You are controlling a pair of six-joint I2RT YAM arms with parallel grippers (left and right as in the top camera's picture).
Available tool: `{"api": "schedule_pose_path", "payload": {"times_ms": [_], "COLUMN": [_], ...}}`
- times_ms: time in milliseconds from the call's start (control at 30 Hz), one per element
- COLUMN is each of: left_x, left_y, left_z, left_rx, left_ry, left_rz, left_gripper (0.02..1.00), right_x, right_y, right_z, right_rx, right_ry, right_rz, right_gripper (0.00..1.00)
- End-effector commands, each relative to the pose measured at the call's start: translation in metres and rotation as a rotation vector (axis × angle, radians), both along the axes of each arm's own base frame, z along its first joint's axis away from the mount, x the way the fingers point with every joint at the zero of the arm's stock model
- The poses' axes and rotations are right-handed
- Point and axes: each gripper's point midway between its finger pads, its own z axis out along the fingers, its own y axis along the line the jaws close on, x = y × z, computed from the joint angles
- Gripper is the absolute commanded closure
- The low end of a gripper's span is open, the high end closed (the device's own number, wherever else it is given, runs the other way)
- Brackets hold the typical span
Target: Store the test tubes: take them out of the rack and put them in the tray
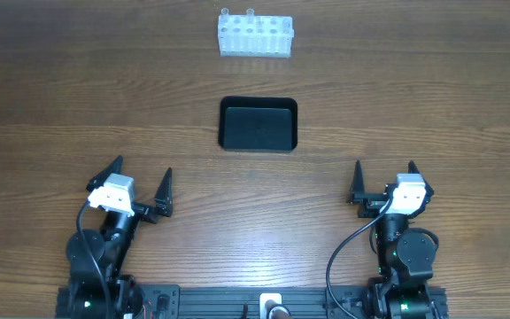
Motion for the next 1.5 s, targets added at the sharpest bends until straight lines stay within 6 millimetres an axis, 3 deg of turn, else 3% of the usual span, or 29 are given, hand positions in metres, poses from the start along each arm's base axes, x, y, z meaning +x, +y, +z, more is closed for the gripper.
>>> {"api": "schedule_pose_path", "payload": {"times_ms": [33,1100,1267,1500], "left_x": [0.000,0.000,0.007,0.027], "left_y": [-0.001,0.000,0.021,0.028], "left_z": [-0.002,-0.002,0.028,0.079], "left_rx": [0.013,0.014,-0.040,-0.037], "left_ry": [0.002,-0.002,-0.111,-0.136], "left_rz": [-0.009,0.001,0.126,0.150], "left_gripper": [0.018,0.018,0.020,0.020], "right_x": [0.000,0.000,0.000,0.000], "right_y": [-0.003,-0.003,-0.003,-0.003], "right_z": [-0.001,-0.001,-0.001,-0.001], "right_rx": [-0.009,-0.009,-0.009,-0.009], "right_ry": [-0.001,-0.001,-0.001,-0.001], "right_rz": [-0.018,-0.018,-0.018,-0.018], "right_gripper": [0.009,0.009,0.009,0.009]}}
